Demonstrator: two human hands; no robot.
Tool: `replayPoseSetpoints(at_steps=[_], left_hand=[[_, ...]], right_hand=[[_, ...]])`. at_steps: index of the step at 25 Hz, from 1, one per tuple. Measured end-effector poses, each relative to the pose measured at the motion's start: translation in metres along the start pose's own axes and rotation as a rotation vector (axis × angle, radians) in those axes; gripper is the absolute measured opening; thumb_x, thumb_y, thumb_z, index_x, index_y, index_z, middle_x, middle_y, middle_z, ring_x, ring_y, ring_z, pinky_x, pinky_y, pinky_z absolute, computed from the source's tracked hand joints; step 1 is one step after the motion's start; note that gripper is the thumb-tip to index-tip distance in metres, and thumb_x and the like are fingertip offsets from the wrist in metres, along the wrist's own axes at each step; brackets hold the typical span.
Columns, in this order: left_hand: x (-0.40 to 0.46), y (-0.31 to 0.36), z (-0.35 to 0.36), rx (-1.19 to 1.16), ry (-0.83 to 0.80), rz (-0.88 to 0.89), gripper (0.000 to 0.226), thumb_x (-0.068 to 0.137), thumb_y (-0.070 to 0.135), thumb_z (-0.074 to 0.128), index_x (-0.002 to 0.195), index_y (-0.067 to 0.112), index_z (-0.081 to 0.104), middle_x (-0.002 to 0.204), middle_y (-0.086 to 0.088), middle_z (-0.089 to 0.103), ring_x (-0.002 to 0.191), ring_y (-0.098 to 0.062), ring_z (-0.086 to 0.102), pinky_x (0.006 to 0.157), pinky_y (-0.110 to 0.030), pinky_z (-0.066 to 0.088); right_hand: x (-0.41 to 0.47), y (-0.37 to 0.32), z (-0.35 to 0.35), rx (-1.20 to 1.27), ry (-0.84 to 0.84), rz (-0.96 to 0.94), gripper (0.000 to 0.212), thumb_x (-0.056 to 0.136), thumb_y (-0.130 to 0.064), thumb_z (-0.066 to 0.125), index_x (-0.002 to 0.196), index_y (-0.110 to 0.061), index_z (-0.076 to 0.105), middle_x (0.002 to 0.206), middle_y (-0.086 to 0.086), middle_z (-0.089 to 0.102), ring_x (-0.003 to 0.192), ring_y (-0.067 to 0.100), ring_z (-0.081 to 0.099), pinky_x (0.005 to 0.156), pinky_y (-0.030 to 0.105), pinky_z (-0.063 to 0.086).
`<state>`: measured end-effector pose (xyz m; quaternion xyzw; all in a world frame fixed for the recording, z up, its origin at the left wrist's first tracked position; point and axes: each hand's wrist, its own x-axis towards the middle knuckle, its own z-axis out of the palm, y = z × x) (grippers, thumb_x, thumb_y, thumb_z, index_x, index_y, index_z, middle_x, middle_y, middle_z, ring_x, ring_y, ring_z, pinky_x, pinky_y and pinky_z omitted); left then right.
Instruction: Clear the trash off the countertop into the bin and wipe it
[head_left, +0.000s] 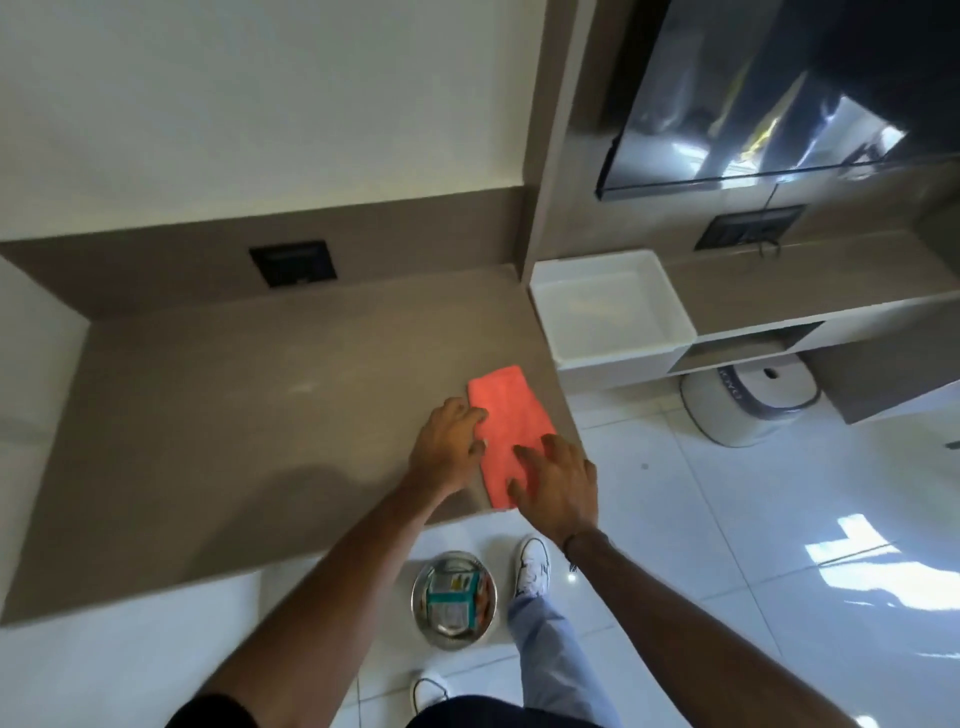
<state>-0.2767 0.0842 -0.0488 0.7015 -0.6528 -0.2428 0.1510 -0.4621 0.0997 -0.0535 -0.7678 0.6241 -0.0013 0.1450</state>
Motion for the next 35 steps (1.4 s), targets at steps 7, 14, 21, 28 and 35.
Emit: replayPoseSetpoints(at_steps=[7,14,21,28,35], left_hand=[[0.096,0.008,0.011,0.316,-0.132,0.01,0.051,0.072,0.046,0.079,0.119,0.029,0.065,0.159,-0.011,0.041,0.149,-0.039,0.033,0.119,-0.057,0.028],[0.2,0.06,-0.015,0.149,-0.196,0.009,0.025,0.083,0.01,0.071,0.107,0.013,0.076,0.13,-0.014,0.061,0.119,-0.034,0.061,0.1,-0.038,0.046],[0.297,0.116,-0.003,0.204,-0.153,0.18,0.035,0.102,0.028,0.057,0.131,0.008,0.065,0.143,-0.016,0.053,0.128,-0.031,0.054,0.111,-0.039,0.046],[0.347,0.118,0.024,0.478,-0.273,0.116,0.057,0.102,0.033,0.059,0.151,0.009,0.043,0.158,-0.016,0.038,0.146,-0.033,0.038,0.126,-0.042,0.03],[0.313,0.091,0.006,0.401,-0.169,0.208,0.047,0.1,0.02,0.06,0.145,0.01,0.053,0.157,-0.011,0.046,0.144,-0.03,0.046,0.122,-0.043,0.039]], right_hand=[[0.069,0.03,0.01,0.118,-0.128,0.004,0.044,0.08,-0.051,0.056,0.124,-0.045,0.057,0.141,-0.006,0.039,0.126,0.025,0.04,0.094,0.041,0.037],[0.159,0.044,-0.027,0.408,-0.053,0.101,0.062,0.09,-0.024,0.061,0.145,-0.022,0.032,0.123,0.01,0.046,0.098,0.033,0.059,0.078,0.041,0.057],[0.24,0.115,-0.056,0.459,0.071,0.14,0.054,0.089,-0.023,0.058,0.141,-0.018,0.043,0.103,0.006,0.048,0.074,0.025,0.049,0.06,0.024,0.039],[0.299,0.122,-0.05,0.454,-0.114,0.224,0.032,0.086,-0.017,0.052,0.117,-0.012,0.057,0.102,0.015,0.061,0.088,0.038,0.063,0.08,0.043,0.058],[0.28,0.12,-0.042,0.124,0.031,0.17,0.053,0.085,-0.049,0.055,0.131,-0.022,0.053,0.127,0.009,0.062,0.115,0.032,0.059,0.097,0.047,0.046]])
